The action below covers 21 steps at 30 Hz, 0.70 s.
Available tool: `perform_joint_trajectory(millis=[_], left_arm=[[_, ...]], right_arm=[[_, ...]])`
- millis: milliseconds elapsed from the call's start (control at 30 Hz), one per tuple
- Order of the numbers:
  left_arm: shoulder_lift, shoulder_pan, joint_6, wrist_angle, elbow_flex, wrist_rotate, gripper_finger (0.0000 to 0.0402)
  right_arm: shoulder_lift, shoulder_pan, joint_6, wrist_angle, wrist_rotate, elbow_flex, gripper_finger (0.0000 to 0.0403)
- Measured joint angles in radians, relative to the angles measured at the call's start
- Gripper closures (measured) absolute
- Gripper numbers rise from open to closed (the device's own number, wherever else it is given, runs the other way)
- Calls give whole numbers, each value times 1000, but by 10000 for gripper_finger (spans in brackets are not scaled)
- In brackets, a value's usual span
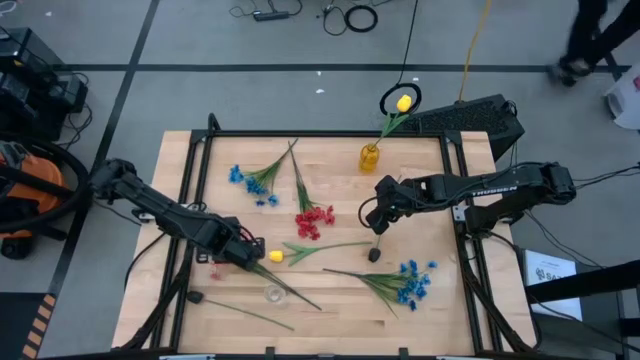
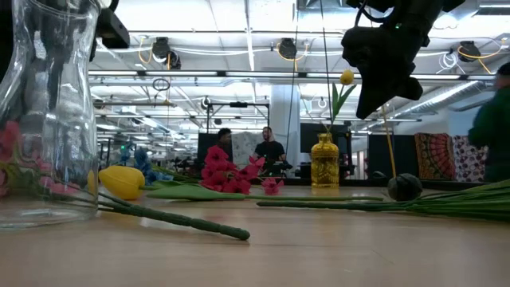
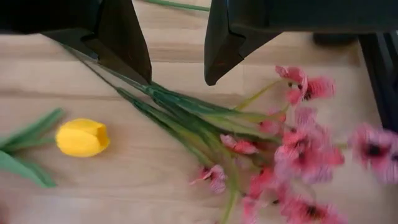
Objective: Sort flowers into vase by color
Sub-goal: Put the pink flowers into the yellow vase
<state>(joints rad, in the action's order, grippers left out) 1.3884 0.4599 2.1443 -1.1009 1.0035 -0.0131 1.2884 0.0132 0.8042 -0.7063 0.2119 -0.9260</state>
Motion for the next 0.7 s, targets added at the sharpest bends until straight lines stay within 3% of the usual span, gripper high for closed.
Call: perform_joint_trajectory(millis=[267,700], left_arm=[[50,1,302,120,0,-48,247],[200,-2,335,213,0,-108,247]], right_arm=[[0,0,-163,-2,-2,0,401],[0,0,-364,-40,-8,0,401]])
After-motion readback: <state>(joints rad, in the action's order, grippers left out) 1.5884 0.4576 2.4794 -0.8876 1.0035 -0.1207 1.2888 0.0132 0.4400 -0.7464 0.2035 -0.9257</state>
